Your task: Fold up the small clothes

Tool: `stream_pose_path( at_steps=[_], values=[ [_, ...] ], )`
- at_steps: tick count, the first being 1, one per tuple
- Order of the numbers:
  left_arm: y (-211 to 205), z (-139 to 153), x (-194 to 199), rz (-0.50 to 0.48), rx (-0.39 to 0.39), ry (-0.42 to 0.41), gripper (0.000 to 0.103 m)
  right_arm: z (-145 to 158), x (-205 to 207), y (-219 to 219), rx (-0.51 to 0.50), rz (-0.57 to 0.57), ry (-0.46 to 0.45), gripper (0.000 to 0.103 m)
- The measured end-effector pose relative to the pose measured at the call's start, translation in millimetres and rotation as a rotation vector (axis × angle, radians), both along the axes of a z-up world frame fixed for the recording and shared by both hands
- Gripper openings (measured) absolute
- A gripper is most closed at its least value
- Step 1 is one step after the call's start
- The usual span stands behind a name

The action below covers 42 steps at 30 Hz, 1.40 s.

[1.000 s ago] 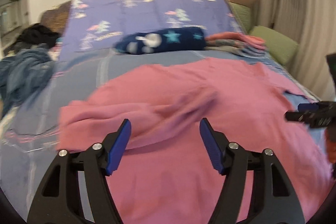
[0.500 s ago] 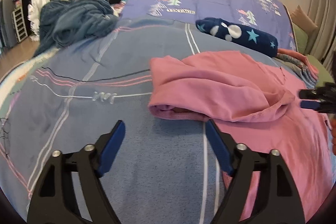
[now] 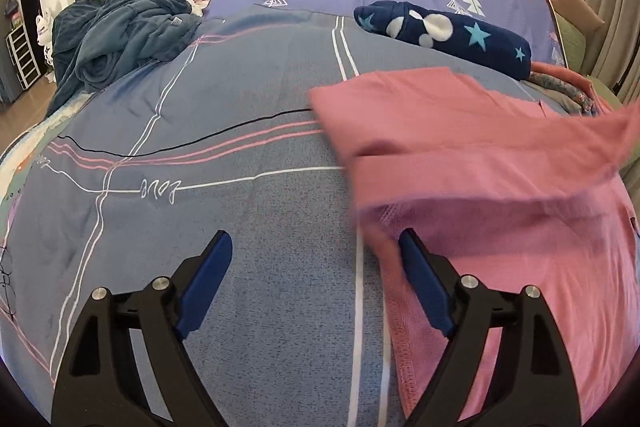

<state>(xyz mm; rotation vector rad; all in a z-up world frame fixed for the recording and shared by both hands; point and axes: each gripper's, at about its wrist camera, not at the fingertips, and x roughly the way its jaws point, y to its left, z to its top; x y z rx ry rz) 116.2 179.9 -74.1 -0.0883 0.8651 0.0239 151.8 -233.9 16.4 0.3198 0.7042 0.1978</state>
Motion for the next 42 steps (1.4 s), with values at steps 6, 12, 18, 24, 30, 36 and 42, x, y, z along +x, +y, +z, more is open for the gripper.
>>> stream_pose_path(
  at_steps=[6, 12, 18, 24, 30, 36, 42],
  values=[
    [-2, 2, -4, 0.003, 0.021, -0.009, 0.085, -79, -15, -68, -0.003, -0.157, 0.290, 0.012],
    [-6, 2, -5, -0.002, 0.038, -0.005, 0.085, -86, -20, -88, 0.119, -0.162, 0.300, 0.036],
    [-6, -2, -2, -0.002, 0.047, 0.014, 0.085, -71, 12, -61, 0.073, -0.074, 0.261, 0.049],
    [-2, -3, 1, 0.018, 0.035, 0.020, 0.085, -90, 60, -51, 0.051, -0.073, 0.331, 0.017],
    [-4, 4, 1, -0.001, -0.031, -0.032, 0.027, -51, 57, -18, 0.042, 0.024, 0.151, 0.003],
    [-24, 10, -8, -0.025, 0.052, -0.070, 0.010, -61, 79, -37, -0.276, -0.265, 0.311, 0.037],
    [-12, 3, -6, -0.022, -0.053, -0.032, 0.010, -66, 83, -21, -0.269, -0.283, 0.347, 0.039]
  ],
)
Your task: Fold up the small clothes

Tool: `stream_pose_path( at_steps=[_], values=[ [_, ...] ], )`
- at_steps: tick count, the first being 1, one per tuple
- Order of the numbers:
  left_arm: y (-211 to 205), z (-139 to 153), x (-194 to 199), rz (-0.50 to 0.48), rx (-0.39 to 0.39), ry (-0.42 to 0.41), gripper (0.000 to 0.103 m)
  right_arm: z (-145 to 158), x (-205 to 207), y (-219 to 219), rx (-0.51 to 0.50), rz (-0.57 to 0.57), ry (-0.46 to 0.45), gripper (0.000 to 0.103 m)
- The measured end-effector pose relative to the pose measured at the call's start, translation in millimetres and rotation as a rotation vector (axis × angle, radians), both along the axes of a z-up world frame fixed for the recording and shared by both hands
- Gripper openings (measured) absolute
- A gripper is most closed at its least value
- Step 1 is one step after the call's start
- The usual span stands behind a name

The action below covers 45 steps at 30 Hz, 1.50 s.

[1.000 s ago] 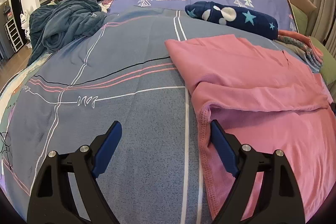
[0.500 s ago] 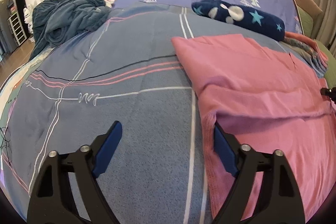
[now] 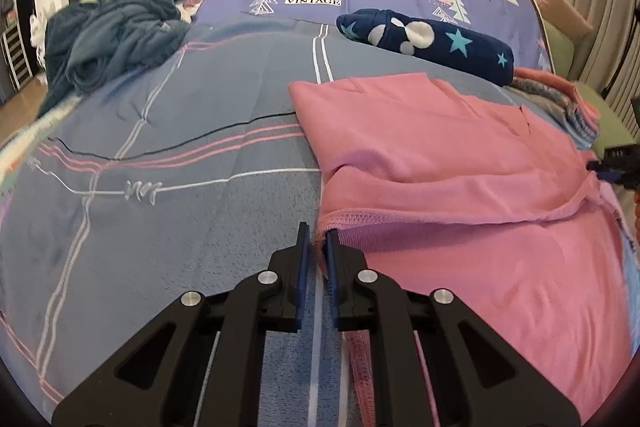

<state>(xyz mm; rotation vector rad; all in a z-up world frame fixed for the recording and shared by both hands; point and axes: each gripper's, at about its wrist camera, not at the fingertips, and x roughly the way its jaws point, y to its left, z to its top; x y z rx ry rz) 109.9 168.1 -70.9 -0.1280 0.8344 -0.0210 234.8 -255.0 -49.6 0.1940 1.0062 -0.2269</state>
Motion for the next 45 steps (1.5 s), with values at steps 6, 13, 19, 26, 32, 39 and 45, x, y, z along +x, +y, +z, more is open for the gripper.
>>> stream_pose_path(
  at_steps=[6, 13, 19, 26, 32, 39, 45],
  values=[
    [4, -1, -2, -0.005, -0.068, -0.007, 0.010, 43, 32, 170, 0.059, 0.601, -0.070, 0.057],
    [16, -6, -4, 0.002, -0.185, -0.018, 0.010, 16, 57, 328, 0.003, 0.894, 0.055, 0.043],
    [21, -9, -2, 0.000, -0.235, -0.010, 0.010, -1, 67, 377, -0.034, 0.956, 0.086, 0.058],
    [20, -7, -3, 0.009, -0.243, -0.021, 0.006, -28, 84, 413, -0.060, 0.952, 0.150, 0.002],
    [23, -10, -10, 0.086, -0.233, -0.002, 0.006, -45, 125, 417, 0.019, 0.797, 0.104, 0.000],
    [38, -17, -13, 0.072, -0.353, -0.008, 0.006, -19, 113, 358, 0.155, 0.742, 0.047, 0.004],
    [40, 5, -31, 0.030, -0.378, -0.136, 0.006, 22, 26, 200, 0.194, 0.694, -0.068, 0.022]
  ],
)
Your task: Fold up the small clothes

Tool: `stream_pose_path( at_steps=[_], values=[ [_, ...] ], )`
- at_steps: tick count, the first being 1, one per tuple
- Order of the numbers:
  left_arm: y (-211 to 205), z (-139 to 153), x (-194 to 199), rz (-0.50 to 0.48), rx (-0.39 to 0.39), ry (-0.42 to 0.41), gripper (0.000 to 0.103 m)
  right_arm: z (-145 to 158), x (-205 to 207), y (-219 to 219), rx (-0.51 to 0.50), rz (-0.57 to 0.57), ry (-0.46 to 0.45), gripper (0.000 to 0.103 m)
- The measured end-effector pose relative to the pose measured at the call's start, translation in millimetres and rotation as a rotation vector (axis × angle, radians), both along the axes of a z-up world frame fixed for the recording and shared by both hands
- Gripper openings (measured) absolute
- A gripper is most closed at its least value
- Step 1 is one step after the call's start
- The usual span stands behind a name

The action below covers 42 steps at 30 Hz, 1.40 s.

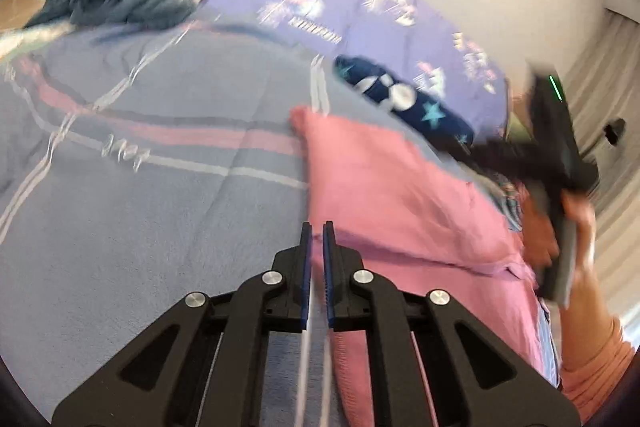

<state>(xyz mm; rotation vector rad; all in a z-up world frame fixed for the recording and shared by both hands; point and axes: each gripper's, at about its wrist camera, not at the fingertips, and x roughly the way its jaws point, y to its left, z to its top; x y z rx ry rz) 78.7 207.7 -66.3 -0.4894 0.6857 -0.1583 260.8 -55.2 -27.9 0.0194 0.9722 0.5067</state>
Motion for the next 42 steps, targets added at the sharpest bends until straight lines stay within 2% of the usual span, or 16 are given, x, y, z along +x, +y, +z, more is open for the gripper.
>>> stream_pose_path(
  at_steps=[4, 5, 7, 9, 11, 15, 17, 22, 24, 26, 28, 30, 32, 37, 39, 42],
  values=[
    [-21, 23, 4, -0.088, 0.072, -0.046, 0.007, 12, -52, -148, 0.003, -0.296, -0.020, 0.035],
    [-31, 28, 9, -0.116, 0.087, -0.050, 0.008, 11, -59, -180, 0.045, -0.367, 0.009, 0.040],
    [-48, 36, 18, -0.163, 0.132, -0.048, 0.013, 3, -70, -234, 0.154, -0.488, 0.093, 0.041],
    [-72, 41, 34, -0.207, 0.209, -0.051, 0.016, -7, -74, -256, 0.219, -0.494, 0.154, 0.041],
    [-91, 42, 49, -0.244, 0.246, -0.025, 0.017, -13, -77, -259, 0.215, -0.489, 0.156, 0.045],
    [-132, 37, 69, -0.348, 0.243, 0.030, 0.019, -28, -60, -242, 0.174, -0.432, 0.182, 0.046],
    [-162, 36, 69, -0.427, 0.255, 0.026, 0.030, -39, -47, -232, 0.130, -0.414, 0.200, 0.046],
    [-240, 36, 62, -0.631, 0.340, -0.032, 0.051, -47, -40, -235, 0.158, -0.395, 0.206, 0.046],
    [-274, 32, 61, -0.738, 0.397, -0.067, 0.055, -47, -37, -234, 0.148, -0.389, 0.200, 0.019],
    [-306, 24, 60, -0.801, 0.479, -0.092, 0.055, -47, -36, -234, 0.130, -0.375, 0.184, 0.004],
    [-332, 17, 64, -0.833, 0.553, -0.109, 0.055, -45, -38, -237, 0.178, -0.354, 0.175, 0.003],
    [-348, 9, 67, -0.862, 0.595, -0.110, 0.053, -38, -40, -239, 0.188, -0.348, 0.135, 0.003],
    [-360, 4, 71, -0.910, 0.585, -0.068, 0.003, -32, -41, -241, 0.208, -0.339, 0.111, 0.003],
    [-355, 21, 68, -0.896, 0.472, -0.107, 0.003, -12, -31, -244, 0.240, -0.319, 0.026, 0.002],
    [-349, 21, 72, -0.910, 0.395, -0.074, 0.005, -17, -23, -246, 0.207, -0.349, 0.030, 0.002],
    [-349, 14, 74, -0.881, 0.419, -0.050, 0.015, -35, -16, -253, 0.177, -0.397, 0.081, 0.006]
  ],
)
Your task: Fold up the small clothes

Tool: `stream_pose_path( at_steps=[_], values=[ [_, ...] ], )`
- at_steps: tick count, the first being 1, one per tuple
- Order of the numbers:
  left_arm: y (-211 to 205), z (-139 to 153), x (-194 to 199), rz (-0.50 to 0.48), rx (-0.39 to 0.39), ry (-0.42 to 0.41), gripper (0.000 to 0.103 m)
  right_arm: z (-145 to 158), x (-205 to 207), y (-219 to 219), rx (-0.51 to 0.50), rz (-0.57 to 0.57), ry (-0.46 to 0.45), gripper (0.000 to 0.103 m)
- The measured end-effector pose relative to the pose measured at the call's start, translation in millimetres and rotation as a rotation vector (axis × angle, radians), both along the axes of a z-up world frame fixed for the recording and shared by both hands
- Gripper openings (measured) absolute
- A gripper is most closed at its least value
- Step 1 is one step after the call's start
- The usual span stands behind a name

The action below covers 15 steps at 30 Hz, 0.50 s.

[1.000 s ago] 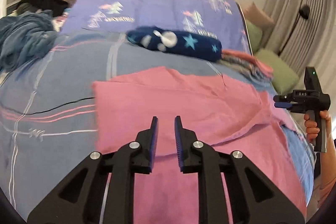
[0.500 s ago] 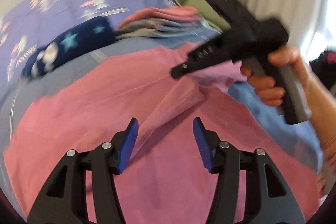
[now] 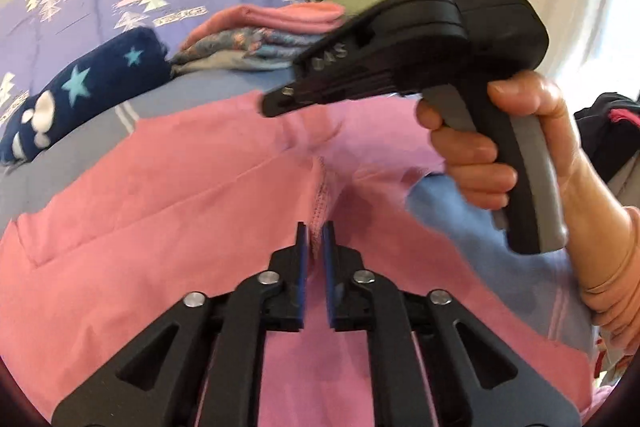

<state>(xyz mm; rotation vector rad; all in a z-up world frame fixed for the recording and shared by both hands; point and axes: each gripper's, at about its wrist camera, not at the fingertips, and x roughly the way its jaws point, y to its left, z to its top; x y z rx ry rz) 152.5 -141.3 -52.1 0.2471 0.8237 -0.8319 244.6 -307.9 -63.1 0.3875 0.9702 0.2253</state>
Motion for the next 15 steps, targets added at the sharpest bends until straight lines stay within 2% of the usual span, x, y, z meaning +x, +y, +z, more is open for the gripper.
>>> stream_pose_path(
  at_steps=[2, 4, 6, 9, 11, 13, 15],
  values=[
    [7, -1, -5, 0.025, 0.013, -0.003, 0.038, -4, -9, -10, 0.047, -0.019, 0.010, 0.006],
    [20, 5, -13, 0.032, -0.016, -0.028, 0.047, 4, -27, -17, 0.057, -0.011, -0.013, 0.010],
    [38, 15, -23, 0.047, -0.020, -0.071, 0.048, 13, -47, -20, 0.055, 0.003, -0.037, 0.015],
    [68, 22, -23, 0.140, 0.010, -0.126, 0.050, 21, -73, -14, 0.085, 0.073, -0.054, 0.016],
    [99, 22, -17, 0.252, 0.046, -0.145, 0.050, 22, -87, 2, 0.087, 0.138, -0.059, 0.016],
    [136, 19, -11, 0.384, 0.067, -0.121, 0.050, 17, -94, 20, 0.085, 0.194, -0.056, 0.019],
    [175, 10, -5, 0.510, 0.080, -0.076, 0.051, 7, -96, 34, 0.021, 0.193, -0.037, 0.030]
  ],
)
